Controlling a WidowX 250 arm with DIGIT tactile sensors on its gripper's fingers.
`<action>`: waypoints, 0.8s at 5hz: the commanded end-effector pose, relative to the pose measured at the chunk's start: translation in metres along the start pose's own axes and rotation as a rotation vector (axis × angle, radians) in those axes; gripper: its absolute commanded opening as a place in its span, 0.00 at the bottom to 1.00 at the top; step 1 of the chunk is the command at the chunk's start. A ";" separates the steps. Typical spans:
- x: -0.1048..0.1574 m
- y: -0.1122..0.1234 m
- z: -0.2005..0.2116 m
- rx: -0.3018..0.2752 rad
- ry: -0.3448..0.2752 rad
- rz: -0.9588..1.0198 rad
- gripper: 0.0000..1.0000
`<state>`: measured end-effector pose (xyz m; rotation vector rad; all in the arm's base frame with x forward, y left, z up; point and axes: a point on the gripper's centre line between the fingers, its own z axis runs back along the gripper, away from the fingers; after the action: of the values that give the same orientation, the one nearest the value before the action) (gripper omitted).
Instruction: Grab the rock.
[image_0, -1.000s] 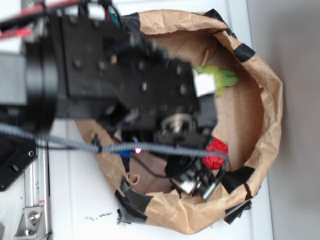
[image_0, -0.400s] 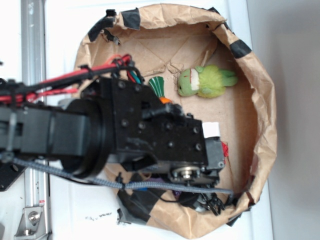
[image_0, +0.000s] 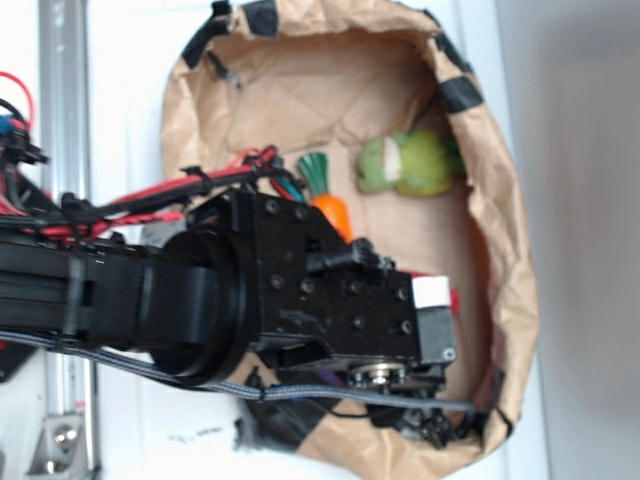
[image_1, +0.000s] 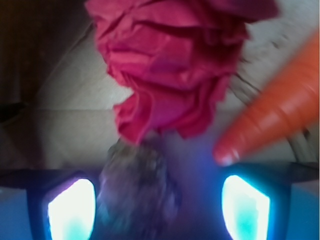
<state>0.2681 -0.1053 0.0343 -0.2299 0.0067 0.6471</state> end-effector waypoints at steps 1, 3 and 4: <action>0.015 -0.003 0.011 -0.037 -0.069 -0.132 0.00; 0.042 0.029 0.081 -0.072 -0.155 -0.333 0.00; 0.054 0.053 0.134 -0.057 -0.253 -0.509 0.00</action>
<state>0.2599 -0.0138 0.1274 -0.1923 -0.2211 0.1606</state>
